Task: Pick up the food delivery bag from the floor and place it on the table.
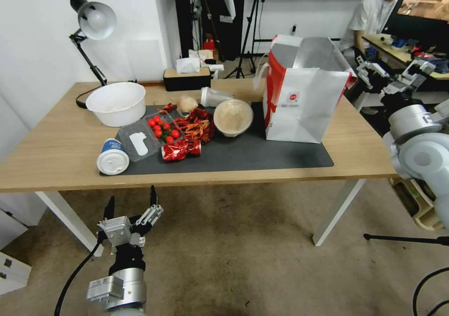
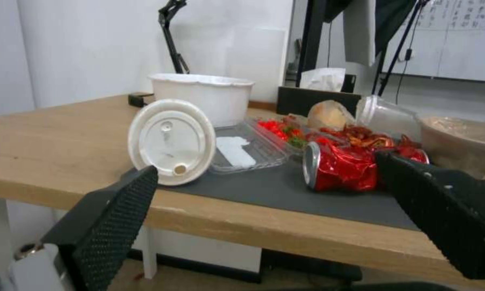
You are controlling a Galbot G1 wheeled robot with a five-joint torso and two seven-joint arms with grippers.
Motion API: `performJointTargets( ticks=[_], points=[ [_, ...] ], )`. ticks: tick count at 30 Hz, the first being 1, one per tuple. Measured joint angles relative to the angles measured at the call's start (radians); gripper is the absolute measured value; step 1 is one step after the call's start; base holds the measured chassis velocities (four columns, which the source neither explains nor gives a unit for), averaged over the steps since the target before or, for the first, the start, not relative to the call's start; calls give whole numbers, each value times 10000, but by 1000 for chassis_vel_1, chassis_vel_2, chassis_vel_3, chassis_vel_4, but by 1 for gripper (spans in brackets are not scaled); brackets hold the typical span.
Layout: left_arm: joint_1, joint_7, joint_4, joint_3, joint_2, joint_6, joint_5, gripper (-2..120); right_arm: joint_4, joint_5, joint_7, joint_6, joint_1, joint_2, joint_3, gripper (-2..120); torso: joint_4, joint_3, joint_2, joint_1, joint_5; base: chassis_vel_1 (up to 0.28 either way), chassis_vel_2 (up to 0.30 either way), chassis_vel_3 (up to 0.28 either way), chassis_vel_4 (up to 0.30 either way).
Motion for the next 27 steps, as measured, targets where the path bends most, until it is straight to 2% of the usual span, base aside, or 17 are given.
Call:
performJointTargets(
  ticks=[5,8,14,18,22,26,27],
  points=[
    [-3,125,-49,-37,38,-2,-11,100,575,-850,-54,161,-1003,18,555,100,-1,-1,0,0,-2,0,0,0,0],
    [7,356,-110,-82,89,-73,-18,100,1183,-1539,-118,467,-2123,152,1040,100,-4,-2,0,0,-2,0,0,0,0],
    [111,599,-163,-220,11,-396,7,100,1697,-2845,-293,739,-3380,605,1029,100,4,-2,0,-1,-2,0,0,0,0],
    [93,761,-120,-276,2,-405,183,100,2012,-4176,-532,1358,-4803,1271,929,100,-2,-2,0,0,-1,0,0,0,0],
    [67,870,16,-280,30,-409,253,100,2138,-4748,-593,1617,-5454,1709,823,100,-5,-2,0,-1,-1,0,0,0,0],
    [6,1040,399,-274,98,-424,332,100,2117,-5972,-777,2367,-6583,2949,137,100,-3,-2,1,-1,0,0,0,0,0],
    [6,1040,399,-274,98,-424,332,100,2117,-5972,-777,2367,-6583,2949,137,100,-3,-2,1,-1,0,0,0,0,0]
  ],
)
